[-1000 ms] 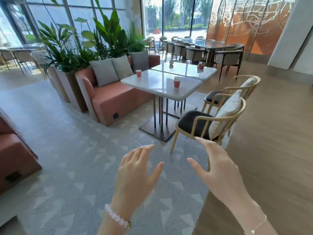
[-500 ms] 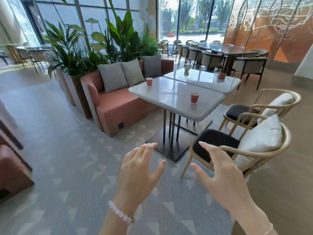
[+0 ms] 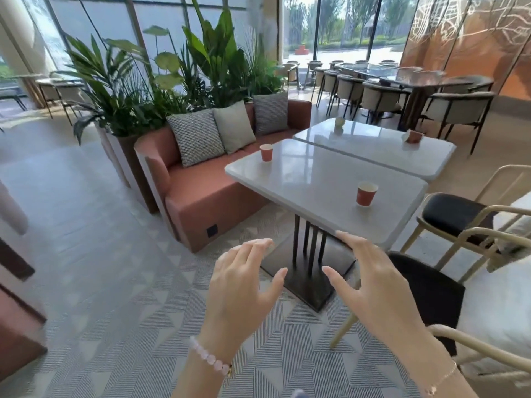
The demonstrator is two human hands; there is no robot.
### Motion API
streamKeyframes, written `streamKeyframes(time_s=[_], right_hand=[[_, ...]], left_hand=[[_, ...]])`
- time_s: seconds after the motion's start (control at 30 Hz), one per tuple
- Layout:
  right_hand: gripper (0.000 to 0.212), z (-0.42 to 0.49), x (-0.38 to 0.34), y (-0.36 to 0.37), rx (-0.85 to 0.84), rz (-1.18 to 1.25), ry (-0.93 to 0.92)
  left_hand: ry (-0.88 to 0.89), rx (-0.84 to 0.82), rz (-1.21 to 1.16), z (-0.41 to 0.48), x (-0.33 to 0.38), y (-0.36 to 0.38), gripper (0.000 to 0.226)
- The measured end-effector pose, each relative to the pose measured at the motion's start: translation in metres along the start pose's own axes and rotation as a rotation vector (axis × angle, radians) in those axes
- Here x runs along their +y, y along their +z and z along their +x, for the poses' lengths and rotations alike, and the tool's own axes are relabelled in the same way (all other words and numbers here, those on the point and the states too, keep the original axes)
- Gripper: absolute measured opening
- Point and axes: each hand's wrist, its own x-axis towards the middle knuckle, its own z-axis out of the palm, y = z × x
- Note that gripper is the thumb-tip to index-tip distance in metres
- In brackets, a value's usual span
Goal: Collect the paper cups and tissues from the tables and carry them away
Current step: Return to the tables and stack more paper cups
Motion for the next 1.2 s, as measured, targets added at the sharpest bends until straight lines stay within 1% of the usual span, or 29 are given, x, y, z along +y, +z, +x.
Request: streamKeyframes(time_s=[0.23, 0.4, 0.7, 0.93, 1.2], right_hand=[[0.06, 0.133, 0.051, 0.067, -0.014, 0.033, 0.005], [0.06, 0.228, 0.088, 0.099, -0.035, 0.026, 0.018], [0.058, 0.34, 0.135, 0.135, -0.034, -0.021, 0.058], [0.057, 0.398, 0.168, 0.161, 0.0, -0.077, 0.186], [0.058, 0.464, 0.192, 0.196, 0.093, -0.113, 0.428]], left_hand=[[-0.009, -0.002, 0.039, 0.126, -0.052, 0.073, 0.042], [0.002, -0.021, 0.05, 0.224, -0.073, 0.125, 0.043], [0.026, -0.086, -0.006, 0.343, -0.1, 0.202, 0.045], [0.13, -0.176, -0.062, 0.423, -0.119, 0.259, 0.045], [0.307, -0.396, -0.188, 0.526, -0.154, 0.323, 0.046]])
